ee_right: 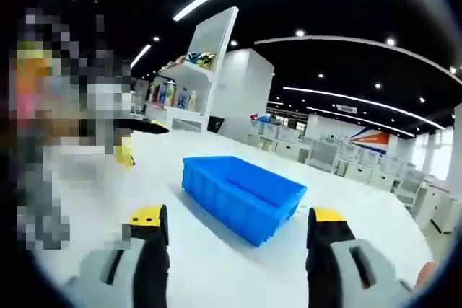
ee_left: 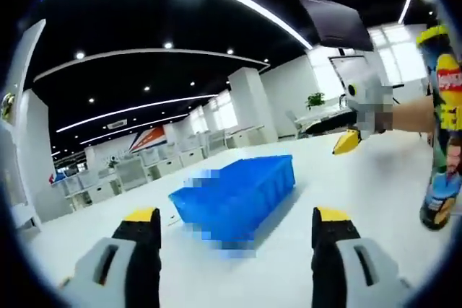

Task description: Open the lid of the chip container on the table, take out the chips, place them into the box in front of the container, and close the lid

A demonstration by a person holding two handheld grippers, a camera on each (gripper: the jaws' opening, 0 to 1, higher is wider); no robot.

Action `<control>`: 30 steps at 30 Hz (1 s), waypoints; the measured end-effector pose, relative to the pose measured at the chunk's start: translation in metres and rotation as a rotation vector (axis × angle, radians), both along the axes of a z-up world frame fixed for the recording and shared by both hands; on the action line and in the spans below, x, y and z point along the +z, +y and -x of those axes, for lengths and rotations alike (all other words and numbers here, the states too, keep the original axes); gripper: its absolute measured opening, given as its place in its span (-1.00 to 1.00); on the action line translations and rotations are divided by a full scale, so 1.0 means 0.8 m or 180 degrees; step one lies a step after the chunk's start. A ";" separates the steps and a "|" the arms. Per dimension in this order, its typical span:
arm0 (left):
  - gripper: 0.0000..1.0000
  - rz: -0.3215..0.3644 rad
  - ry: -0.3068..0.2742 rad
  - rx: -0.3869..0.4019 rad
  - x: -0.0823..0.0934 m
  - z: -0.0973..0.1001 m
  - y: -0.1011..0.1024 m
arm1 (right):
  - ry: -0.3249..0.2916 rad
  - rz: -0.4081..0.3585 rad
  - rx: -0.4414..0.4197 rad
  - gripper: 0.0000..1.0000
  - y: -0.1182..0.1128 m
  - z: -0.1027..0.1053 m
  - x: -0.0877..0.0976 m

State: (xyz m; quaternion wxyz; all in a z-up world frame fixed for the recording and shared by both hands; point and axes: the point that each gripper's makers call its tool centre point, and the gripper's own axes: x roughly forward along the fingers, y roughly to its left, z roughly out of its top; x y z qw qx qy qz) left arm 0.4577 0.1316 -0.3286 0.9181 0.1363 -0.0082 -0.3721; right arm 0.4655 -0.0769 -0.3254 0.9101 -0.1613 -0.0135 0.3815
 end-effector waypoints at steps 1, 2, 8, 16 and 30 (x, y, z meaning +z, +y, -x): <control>0.92 0.0013 0.0011 -0.0050 0.005 0.014 -0.002 | -0.0027 -0.0004 0.0043 0.61 -0.002 0.018 0.008; 0.90 0.0004 0.0042 -0.0125 0.012 0.034 -0.003 | -0.0075 0.0003 0.0099 0.65 -0.003 0.031 0.015; 0.91 -0.0141 -0.0049 -0.0208 0.045 0.113 0.005 | -0.0253 -0.0084 0.0378 0.90 -0.015 0.117 0.062; 0.91 -0.0254 0.0158 -0.0082 0.060 0.185 0.016 | 0.0137 -0.0007 0.0453 0.94 -0.027 0.205 0.076; 0.91 -0.0387 0.0654 0.0097 0.048 0.254 0.033 | 0.0344 0.0002 0.0103 0.94 -0.064 0.266 0.091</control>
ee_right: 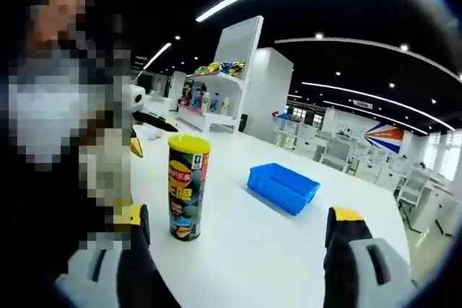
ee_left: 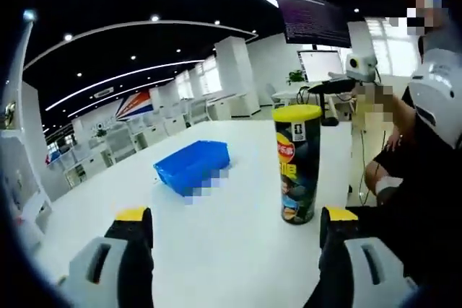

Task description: Open the lid of the chip container on the table, take out the chips, place them into the box in front of the container, and close the lid

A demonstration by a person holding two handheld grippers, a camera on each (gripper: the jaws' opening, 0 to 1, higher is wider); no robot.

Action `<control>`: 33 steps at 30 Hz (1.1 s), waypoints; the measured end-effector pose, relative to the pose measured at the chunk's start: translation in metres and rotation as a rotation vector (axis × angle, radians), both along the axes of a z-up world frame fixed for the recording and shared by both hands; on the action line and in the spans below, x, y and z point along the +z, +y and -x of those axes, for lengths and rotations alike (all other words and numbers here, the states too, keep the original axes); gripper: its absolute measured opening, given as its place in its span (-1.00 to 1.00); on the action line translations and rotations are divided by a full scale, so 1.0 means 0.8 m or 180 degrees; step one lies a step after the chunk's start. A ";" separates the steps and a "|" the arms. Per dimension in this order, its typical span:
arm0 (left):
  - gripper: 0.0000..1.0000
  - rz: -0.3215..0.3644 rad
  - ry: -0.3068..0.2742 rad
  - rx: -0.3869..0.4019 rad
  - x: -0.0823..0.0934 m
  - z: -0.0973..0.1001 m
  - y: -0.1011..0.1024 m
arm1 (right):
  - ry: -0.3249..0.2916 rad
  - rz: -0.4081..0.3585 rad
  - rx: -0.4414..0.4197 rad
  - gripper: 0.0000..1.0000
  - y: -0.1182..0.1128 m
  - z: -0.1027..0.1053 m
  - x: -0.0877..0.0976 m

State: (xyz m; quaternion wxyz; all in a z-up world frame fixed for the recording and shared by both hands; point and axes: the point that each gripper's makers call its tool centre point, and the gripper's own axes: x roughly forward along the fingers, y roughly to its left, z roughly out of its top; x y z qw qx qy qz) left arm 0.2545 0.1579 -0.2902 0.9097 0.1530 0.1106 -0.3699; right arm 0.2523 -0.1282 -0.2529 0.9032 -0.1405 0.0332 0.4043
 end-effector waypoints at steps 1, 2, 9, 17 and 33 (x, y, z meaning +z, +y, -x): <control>0.91 -0.0002 -0.0021 0.0000 0.001 0.001 -0.001 | -0.0019 0.0004 -0.0021 0.94 -0.001 0.000 0.002; 0.91 -0.0004 -0.0025 -0.0003 0.002 0.001 -0.001 | -0.0031 0.0009 -0.0041 0.94 -0.002 0.000 0.003; 0.91 0.0022 -0.0031 -0.0007 0.005 -0.002 -0.003 | -0.0034 0.0175 -0.0059 0.94 0.004 0.000 -0.008; 0.91 0.0046 -0.0051 -0.0008 0.008 -0.005 -0.002 | -0.0005 0.0323 -0.0066 0.94 0.009 -0.004 -0.025; 0.91 0.0032 -0.0063 -0.0017 0.007 -0.004 -0.003 | -0.0075 0.0390 -0.0039 0.94 0.014 -0.005 -0.023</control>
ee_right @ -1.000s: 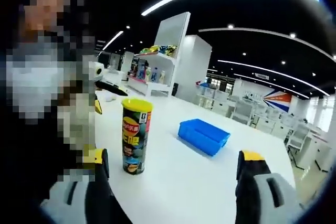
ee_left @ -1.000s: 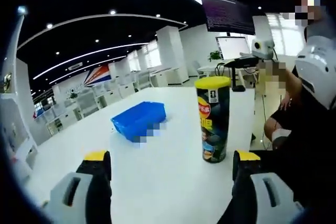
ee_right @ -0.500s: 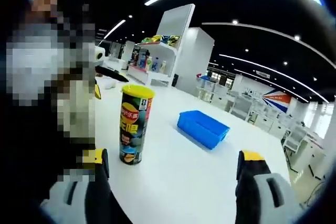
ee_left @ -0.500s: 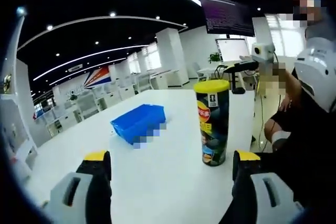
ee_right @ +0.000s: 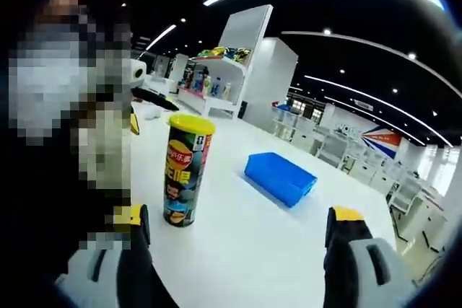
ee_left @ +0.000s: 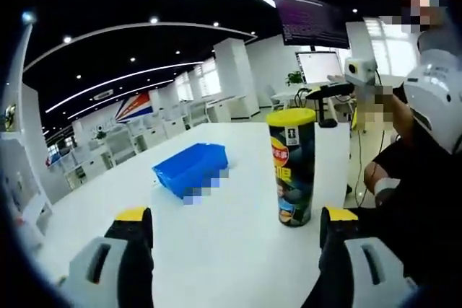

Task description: Open the lid of the chip container on the table, take out the chips, place them into the box in front of the container, and close the lid

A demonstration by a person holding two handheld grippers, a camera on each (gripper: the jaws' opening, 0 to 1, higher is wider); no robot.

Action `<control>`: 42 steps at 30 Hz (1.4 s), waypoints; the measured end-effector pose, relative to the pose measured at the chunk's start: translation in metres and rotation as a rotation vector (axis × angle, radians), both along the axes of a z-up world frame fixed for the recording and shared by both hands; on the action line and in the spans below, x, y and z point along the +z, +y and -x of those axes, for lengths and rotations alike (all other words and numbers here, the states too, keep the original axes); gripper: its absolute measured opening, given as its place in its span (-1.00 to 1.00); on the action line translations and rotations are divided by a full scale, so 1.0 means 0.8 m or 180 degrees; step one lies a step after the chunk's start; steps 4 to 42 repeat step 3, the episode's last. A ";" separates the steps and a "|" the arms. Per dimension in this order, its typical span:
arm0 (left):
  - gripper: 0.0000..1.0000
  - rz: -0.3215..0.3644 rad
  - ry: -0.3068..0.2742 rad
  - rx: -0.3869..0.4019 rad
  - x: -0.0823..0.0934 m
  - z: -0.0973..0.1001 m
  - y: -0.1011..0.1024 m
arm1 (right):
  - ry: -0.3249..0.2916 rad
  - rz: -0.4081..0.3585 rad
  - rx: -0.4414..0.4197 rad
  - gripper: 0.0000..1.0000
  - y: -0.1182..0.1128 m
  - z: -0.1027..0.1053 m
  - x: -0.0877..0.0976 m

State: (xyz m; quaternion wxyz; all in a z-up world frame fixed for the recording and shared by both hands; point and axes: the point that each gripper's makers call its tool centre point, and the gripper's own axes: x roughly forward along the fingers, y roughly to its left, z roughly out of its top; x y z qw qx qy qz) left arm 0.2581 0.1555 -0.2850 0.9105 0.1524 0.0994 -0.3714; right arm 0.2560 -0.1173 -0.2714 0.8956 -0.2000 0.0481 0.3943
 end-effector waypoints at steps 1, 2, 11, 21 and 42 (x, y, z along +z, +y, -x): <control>0.91 0.0016 0.0013 0.0007 0.000 -0.001 0.001 | -0.0009 0.0001 -0.0001 0.94 0.000 0.000 0.000; 0.91 0.0022 0.0018 0.0010 -0.001 -0.001 0.001 | -0.0017 -0.0002 -0.0010 0.94 0.000 0.000 0.001; 0.91 0.0031 0.0021 0.0013 -0.001 -0.001 0.001 | -0.0018 -0.0006 -0.0012 0.94 0.000 0.000 0.001; 0.91 0.0031 0.0021 0.0013 -0.001 -0.001 0.001 | -0.0018 -0.0006 -0.0012 0.94 0.000 0.000 0.001; 0.91 0.0031 0.0021 0.0013 -0.001 -0.001 0.001 | -0.0018 -0.0006 -0.0012 0.94 0.000 0.000 0.001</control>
